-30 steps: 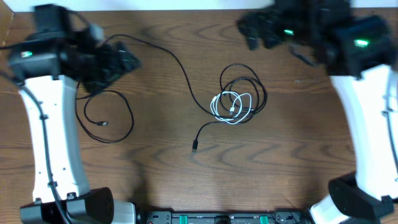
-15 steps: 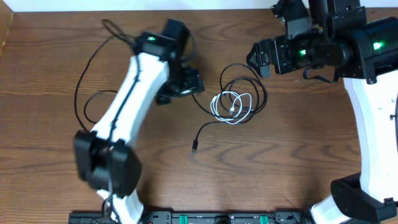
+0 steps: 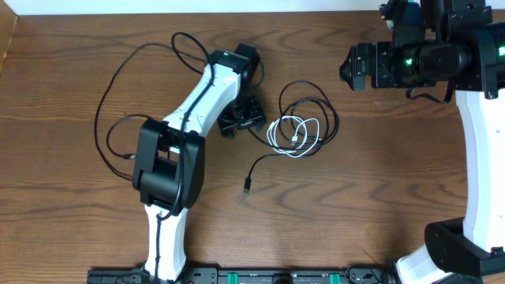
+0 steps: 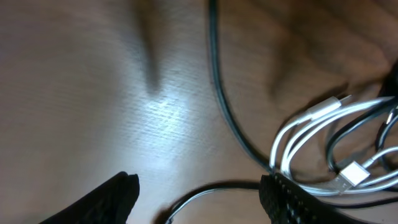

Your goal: Untangle cables

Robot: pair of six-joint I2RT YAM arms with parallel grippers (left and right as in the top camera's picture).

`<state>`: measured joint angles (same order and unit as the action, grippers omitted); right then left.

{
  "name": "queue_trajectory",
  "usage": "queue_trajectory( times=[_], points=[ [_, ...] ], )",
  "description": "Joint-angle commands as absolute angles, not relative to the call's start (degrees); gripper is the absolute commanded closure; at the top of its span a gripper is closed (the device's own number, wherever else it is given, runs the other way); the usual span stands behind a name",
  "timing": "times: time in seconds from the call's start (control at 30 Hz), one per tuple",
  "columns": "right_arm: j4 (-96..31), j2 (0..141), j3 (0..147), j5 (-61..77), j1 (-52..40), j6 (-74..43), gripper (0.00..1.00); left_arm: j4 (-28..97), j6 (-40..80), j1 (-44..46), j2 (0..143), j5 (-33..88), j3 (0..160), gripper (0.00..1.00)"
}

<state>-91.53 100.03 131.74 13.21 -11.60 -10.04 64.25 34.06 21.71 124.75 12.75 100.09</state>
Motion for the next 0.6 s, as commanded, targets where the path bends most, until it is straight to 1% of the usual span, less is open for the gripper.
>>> queue_trajectory(
  times=[0.0,0.2,0.33,0.57],
  points=[
    [-91.59,100.2,131.92,11.55,-11.66,-10.66,0.01,62.59,33.12,22.81,126.52,13.45,100.22,0.32],
    [-91.61,100.2,131.92,11.51,-11.66,-10.66,0.01,58.48,33.32,23.0,127.22,11.44,98.19,0.32],
    [-91.72,100.2,131.92,11.49,-11.66,-10.66,0.01,57.67,33.06,22.63,127.22,9.15,96.51,0.32],
    [-91.46,100.2,131.9,11.49,-11.7,-10.66,0.01,55.83,33.08,22.28,127.33,8.67,95.94,0.34]
  ],
)
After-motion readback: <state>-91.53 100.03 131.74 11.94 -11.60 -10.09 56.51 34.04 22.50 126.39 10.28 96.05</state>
